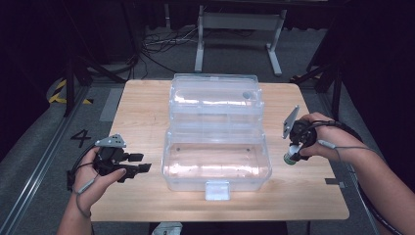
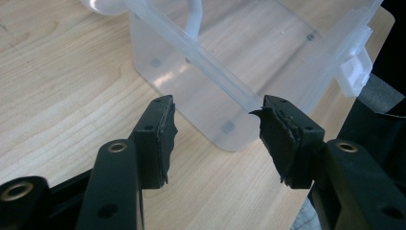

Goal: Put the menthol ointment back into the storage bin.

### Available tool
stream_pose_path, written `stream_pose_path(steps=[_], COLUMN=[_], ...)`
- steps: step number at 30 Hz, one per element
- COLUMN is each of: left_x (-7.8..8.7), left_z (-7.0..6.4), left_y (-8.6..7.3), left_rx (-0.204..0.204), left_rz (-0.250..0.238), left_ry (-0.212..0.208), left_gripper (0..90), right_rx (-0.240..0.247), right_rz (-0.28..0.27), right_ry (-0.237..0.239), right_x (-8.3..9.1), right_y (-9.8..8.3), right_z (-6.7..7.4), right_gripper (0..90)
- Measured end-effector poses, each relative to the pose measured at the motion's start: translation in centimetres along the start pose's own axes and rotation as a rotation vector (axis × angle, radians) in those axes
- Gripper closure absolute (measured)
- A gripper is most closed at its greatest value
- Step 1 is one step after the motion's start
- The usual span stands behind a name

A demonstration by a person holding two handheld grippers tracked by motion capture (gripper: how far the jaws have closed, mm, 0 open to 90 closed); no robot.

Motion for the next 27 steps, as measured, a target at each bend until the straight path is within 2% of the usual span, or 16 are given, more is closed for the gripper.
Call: stream_pose_path(steps=[5, 10, 11, 13, 18, 27], left_x=[0.0, 0.0, 0.0, 0.1, 0.1, -0.3], left_z=[0.2, 0.4, 0.6, 0.8, 1.1, 1.1], left_y=[0.0, -0.1, 0.0, 0.0, 0.2, 0.8], left_rx=[0.01, 0.021, 0.024, 0.028, 0.022, 0.003], left_rz=[0.001, -0.004, -0.006, -0.01, -0.018, -0.024], left_ry=[0.006, 0.016, 0.027, 0.04, 0.047, 0.046], left_gripper=[45.9, 44.1, 43.6, 42.5, 41.3, 40.2], right_rx=[0.018, 0.015, 0.002, 0.005, 0.003, 0.029], right_rz=[-0.003, -0.014, -0.02, -0.019, -0.013, -0.033], right_ry=[0.001, -0.003, -0.001, -0.011, -0.005, -0.019], right_x=[0.8, 1.9, 2.3, 2.7, 3.5, 4.9], right_y=[0.5, 1.2, 1.5, 1.7, 2.1, 3.7], right_z=[0.2, 0.4, 0.6, 0.6, 1.1, 1.8], right_gripper=[50.6, 50.6, 50.6, 50.6, 50.6, 50.6])
Point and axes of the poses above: each handheld gripper's, and its own axes: x roughly backward along the jaws, y roughly out of its top, z roughly to its left, the point moved 9 cm from there along -x, roughly forward along the jaws, and after that the axes turned 5 degrees about -y, right-handed, at the moved point
